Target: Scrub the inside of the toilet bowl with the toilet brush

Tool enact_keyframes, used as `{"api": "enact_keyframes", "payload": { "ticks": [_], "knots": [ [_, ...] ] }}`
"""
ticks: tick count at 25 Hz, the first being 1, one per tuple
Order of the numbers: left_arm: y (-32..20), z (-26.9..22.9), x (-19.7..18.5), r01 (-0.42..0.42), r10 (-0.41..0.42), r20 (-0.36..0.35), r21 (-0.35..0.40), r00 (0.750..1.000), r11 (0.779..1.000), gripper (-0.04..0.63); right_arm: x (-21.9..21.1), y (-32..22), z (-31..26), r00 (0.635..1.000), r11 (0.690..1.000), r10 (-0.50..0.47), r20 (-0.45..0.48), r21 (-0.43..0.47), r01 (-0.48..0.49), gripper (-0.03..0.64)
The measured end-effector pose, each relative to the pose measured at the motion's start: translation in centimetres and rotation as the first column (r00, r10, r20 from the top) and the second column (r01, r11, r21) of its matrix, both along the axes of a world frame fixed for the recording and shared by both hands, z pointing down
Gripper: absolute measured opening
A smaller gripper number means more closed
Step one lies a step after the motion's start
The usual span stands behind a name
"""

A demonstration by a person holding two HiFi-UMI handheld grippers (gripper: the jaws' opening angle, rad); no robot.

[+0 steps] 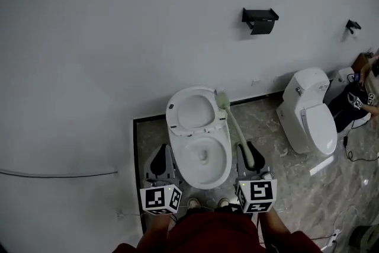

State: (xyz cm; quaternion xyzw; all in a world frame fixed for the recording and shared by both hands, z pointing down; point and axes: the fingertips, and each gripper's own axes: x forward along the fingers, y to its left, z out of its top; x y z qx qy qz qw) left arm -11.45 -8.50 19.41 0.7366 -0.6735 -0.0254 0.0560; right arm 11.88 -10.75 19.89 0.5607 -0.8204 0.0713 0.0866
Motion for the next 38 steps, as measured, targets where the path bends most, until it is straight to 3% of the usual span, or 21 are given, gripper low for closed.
{"api": "enact_keyframes", "payload": {
  "ticks": [4,8,11,35,38],
  "knots": [
    [-0.4,-5.8,-1.0,0.024,-0.028,0.045,0.089,0.999,0.996,0.005,0.2,-1.4,-7.1,1.0,0.984,0.01,0.005,0.176,-0.011,0.115],
    [-0.8,-11.1,-1.4,0.026,-0.051,0.144,0.17,0.988,0.985,0.005,-0.3,-2.1,-13.0,1.0,0.938,0.026,-0.009,0.345,-0.021,0.115],
    [-0.4,-13.5,-1.4,0.028,-0.073,0.208,0.212,0.975,0.977,0.005,-1.0,-1.9,-14.6,0.998,0.91,0.029,-0.051,0.414,-0.005,0.115],
    [1.6,-13.3,-2.3,0.049,-0.094,0.192,0.225,0.977,0.973,0.005,-2.3,-1.1,-14.8,0.991,0.898,0.019,-0.135,0.437,0.042,0.115],
    [1.8,-13.0,-2.7,0.053,-0.095,0.184,0.219,0.978,0.974,0.005,-2.8,-0.8,-14.2,0.989,0.912,0.012,-0.15,0.408,0.051,0.115]
  ]
}}
